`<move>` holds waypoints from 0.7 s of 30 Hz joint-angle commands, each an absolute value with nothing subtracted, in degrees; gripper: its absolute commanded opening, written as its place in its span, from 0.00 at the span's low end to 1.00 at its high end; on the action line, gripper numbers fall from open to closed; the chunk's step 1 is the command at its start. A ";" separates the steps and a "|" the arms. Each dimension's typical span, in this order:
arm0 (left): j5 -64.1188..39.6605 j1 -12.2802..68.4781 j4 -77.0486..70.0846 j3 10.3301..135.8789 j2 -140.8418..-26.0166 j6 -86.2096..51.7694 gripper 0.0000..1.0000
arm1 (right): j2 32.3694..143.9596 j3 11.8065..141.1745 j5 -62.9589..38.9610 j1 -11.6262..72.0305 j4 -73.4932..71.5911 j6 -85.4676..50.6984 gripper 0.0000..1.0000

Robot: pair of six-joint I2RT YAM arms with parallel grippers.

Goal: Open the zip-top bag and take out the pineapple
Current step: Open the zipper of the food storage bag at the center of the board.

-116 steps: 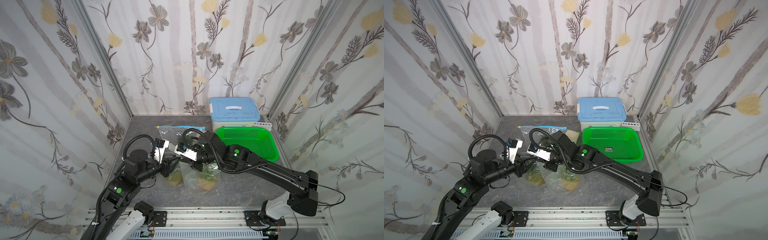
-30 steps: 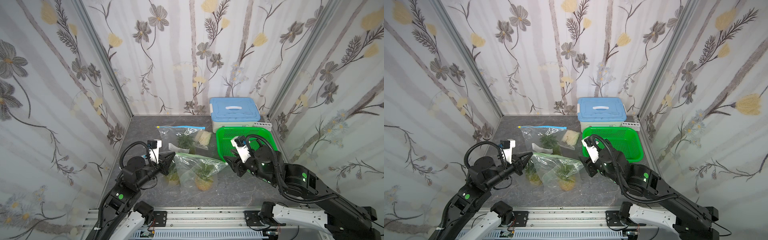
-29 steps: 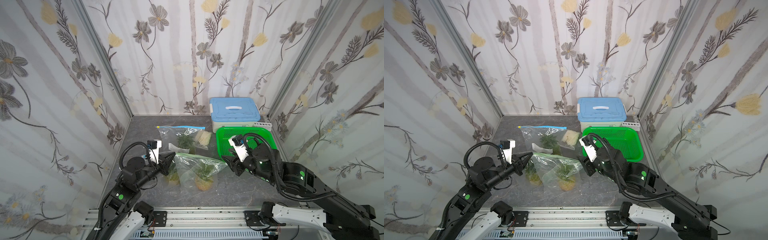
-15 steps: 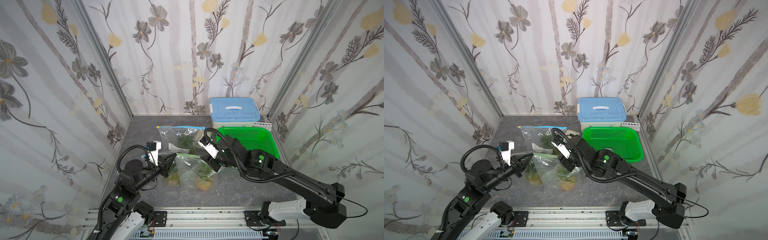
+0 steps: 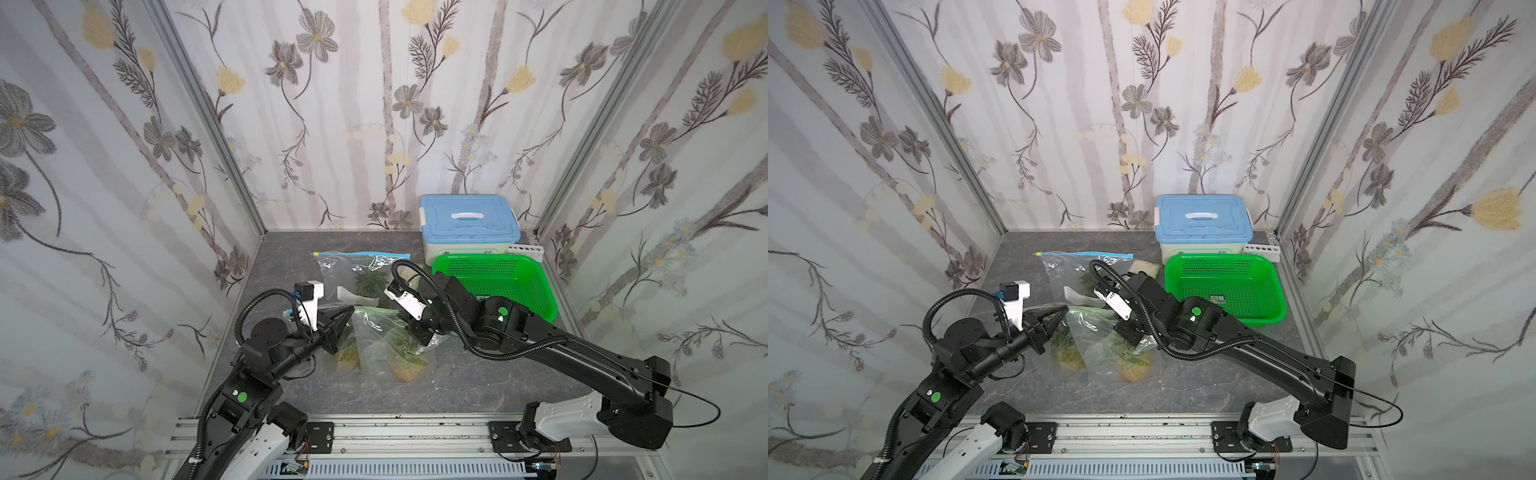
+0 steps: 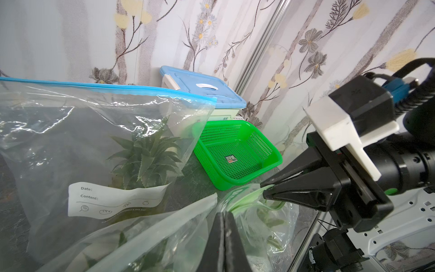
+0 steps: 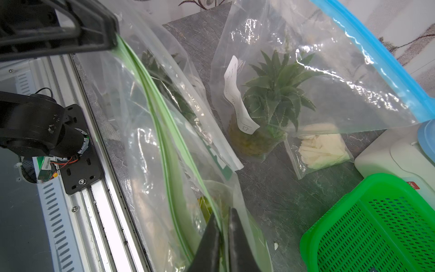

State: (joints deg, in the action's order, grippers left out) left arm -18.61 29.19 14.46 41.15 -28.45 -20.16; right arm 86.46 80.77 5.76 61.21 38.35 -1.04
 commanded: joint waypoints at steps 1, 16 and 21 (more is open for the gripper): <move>-19.40 29.34 11.78 41.76 -29.21 -20.89 0.00 | 85.20 80.77 6.11 61.26 35.78 -1.58 0.06; -21.75 34.36 10.90 48.34 -36.53 -28.86 0.48 | 80.71 85.24 15.83 60.31 43.74 -17.42 0.00; -18.36 39.06 15.03 51.20 -38.59 -28.26 0.50 | 80.82 86.48 19.61 60.29 45.18 -23.13 0.00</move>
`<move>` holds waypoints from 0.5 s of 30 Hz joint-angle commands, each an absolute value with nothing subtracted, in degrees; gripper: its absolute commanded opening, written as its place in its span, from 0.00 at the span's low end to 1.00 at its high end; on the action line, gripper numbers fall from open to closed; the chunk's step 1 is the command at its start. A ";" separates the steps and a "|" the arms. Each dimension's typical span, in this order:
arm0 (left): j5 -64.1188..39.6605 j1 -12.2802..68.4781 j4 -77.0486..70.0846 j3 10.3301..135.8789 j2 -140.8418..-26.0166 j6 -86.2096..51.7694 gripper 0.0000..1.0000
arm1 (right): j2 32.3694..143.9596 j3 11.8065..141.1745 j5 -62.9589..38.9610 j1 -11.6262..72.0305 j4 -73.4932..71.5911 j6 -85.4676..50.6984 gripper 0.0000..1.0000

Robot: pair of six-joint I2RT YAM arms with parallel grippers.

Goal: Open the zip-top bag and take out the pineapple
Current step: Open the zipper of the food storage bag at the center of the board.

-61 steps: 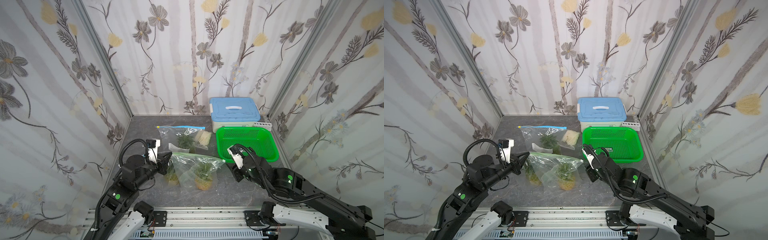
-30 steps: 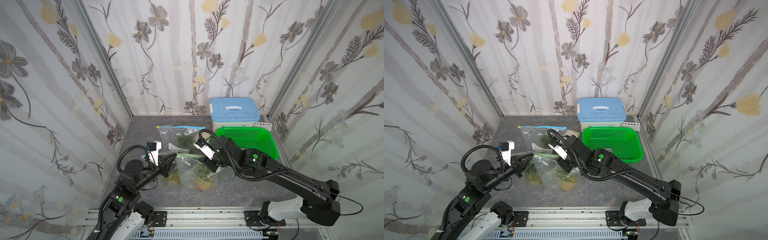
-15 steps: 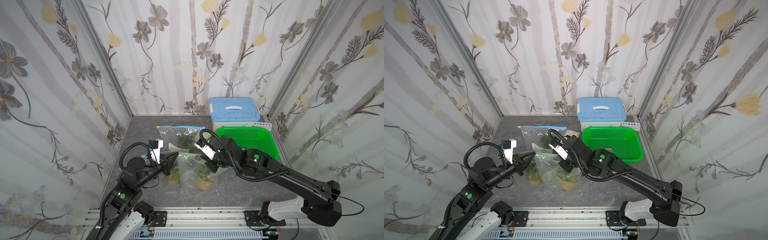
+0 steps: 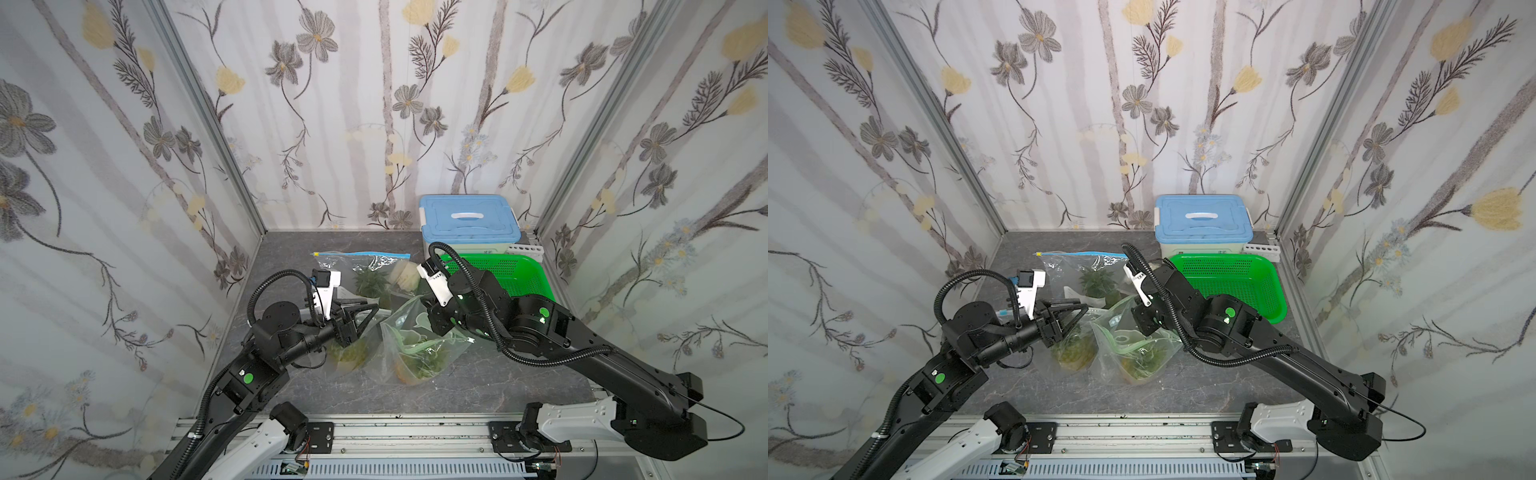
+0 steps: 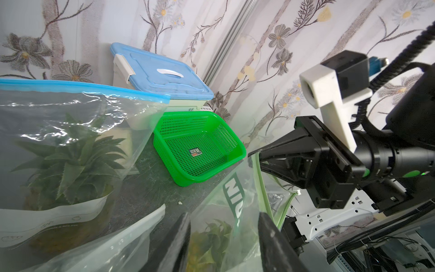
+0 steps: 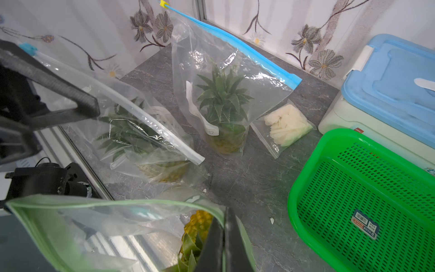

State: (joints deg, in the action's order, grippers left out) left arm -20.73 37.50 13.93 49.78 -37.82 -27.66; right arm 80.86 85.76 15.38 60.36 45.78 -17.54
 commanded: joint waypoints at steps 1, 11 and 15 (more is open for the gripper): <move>-17.64 39.78 15.58 51.56 -38.96 -28.15 0.50 | 80.82 86.55 19.93 60.27 45.17 -23.64 0.00; -11.02 48.45 22.09 56.46 -41.56 -28.86 0.56 | 84.83 89.68 20.83 59.86 45.04 -24.35 0.00; -2.60 52.44 28.94 58.44 -40.43 -29.32 0.57 | 86.27 90.48 20.74 59.01 44.26 -24.43 0.00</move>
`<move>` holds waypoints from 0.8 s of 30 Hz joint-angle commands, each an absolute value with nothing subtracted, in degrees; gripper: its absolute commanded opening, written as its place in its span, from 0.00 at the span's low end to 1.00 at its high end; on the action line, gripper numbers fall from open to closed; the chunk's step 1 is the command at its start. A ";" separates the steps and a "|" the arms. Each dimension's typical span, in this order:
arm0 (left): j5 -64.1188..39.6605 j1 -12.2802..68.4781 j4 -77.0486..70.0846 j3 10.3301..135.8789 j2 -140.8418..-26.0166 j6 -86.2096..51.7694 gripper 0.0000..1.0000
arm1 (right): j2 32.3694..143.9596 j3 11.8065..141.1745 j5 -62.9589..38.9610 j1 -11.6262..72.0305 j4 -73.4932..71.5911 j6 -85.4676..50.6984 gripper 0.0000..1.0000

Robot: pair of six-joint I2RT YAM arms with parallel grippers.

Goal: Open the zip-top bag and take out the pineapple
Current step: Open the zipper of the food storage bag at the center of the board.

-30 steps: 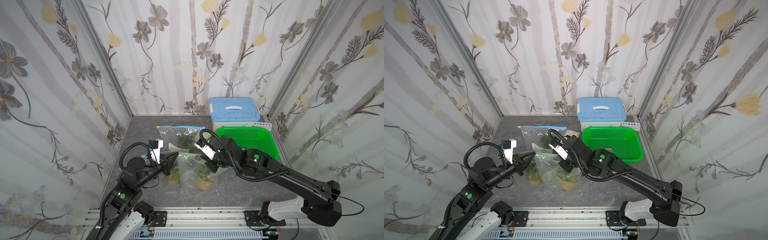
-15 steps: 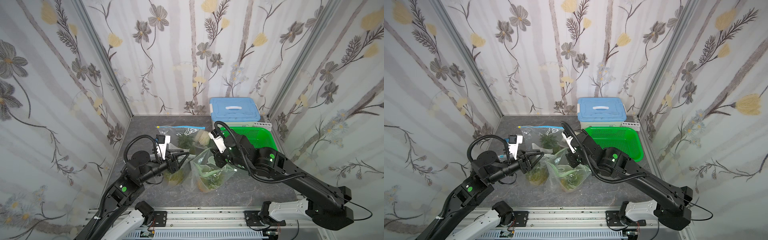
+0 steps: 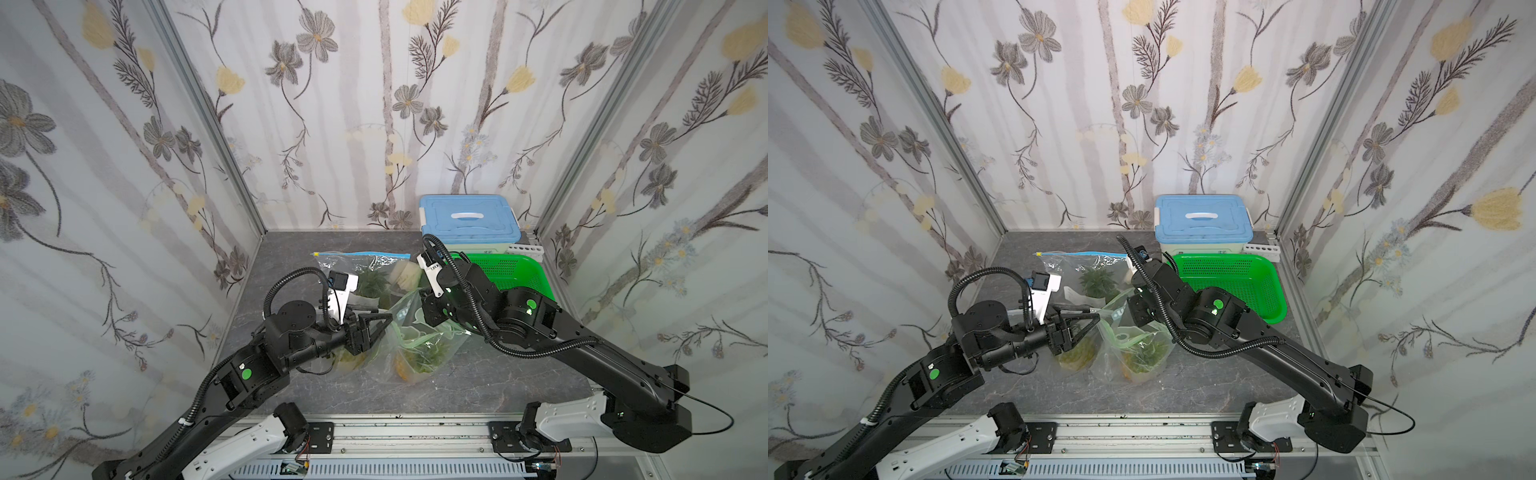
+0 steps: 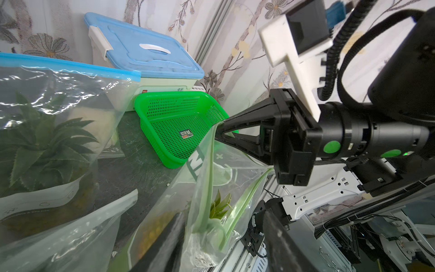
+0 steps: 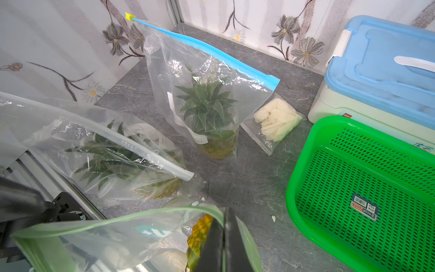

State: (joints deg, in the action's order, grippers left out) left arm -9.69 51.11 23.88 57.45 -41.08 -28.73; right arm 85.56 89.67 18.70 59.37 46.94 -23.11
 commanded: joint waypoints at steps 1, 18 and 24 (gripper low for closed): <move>-0.98 52.88 29.93 58.62 -39.90 -29.31 0.58 | 86.52 90.91 20.87 58.82 44.12 -24.50 0.00; 2.75 60.06 27.97 61.14 -46.49 -31.37 0.60 | 89.80 94.66 21.10 55.37 42.85 -28.12 0.00; 9.40 65.01 27.57 60.78 -50.18 -31.62 0.61 | 90.53 94.70 20.22 55.33 41.55 -28.41 0.00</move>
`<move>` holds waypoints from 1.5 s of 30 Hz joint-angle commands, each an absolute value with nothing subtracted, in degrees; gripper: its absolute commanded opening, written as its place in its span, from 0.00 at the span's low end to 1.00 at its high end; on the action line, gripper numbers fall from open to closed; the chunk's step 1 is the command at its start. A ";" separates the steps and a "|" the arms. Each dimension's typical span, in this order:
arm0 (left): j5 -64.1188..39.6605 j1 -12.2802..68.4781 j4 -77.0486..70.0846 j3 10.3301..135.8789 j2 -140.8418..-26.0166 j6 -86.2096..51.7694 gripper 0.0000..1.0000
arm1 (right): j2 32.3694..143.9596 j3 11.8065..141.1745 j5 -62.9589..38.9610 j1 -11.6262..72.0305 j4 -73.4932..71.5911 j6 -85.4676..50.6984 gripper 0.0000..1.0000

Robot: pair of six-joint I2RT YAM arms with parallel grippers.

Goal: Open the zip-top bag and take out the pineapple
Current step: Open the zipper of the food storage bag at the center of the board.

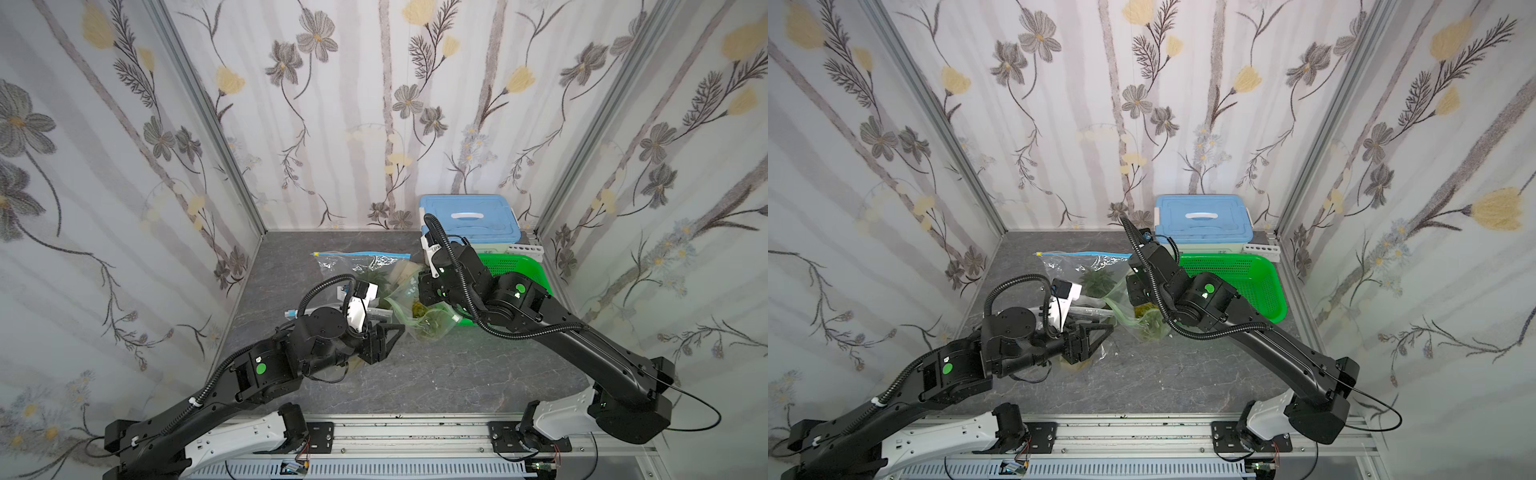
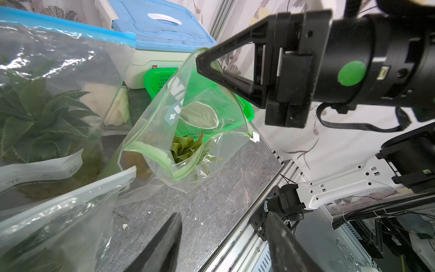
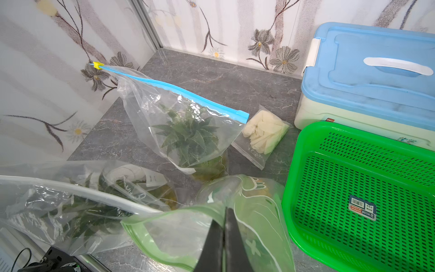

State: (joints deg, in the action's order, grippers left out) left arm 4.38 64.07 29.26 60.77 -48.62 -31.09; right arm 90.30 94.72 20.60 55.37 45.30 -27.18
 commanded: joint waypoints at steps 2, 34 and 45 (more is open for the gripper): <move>12.03 65.67 28.42 61.44 -52.48 -31.84 0.61 | 90.37 94.66 20.04 55.37 41.26 -28.53 0.00; 23.76 66.27 26.37 67.96 -57.96 -25.74 0.00 | 80.47 87.43 12.29 55.03 37.88 -33.68 0.00; 16.32 63.89 21.81 64.14 -59.97 -27.64 0.00 | 78.22 76.16 9.77 49.83 35.58 -33.34 0.00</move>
State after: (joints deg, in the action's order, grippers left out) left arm 18.61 64.16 25.34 64.16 -60.05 -27.27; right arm 78.39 76.84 10.68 50.63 39.16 -32.77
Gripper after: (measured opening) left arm 0.050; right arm 0.049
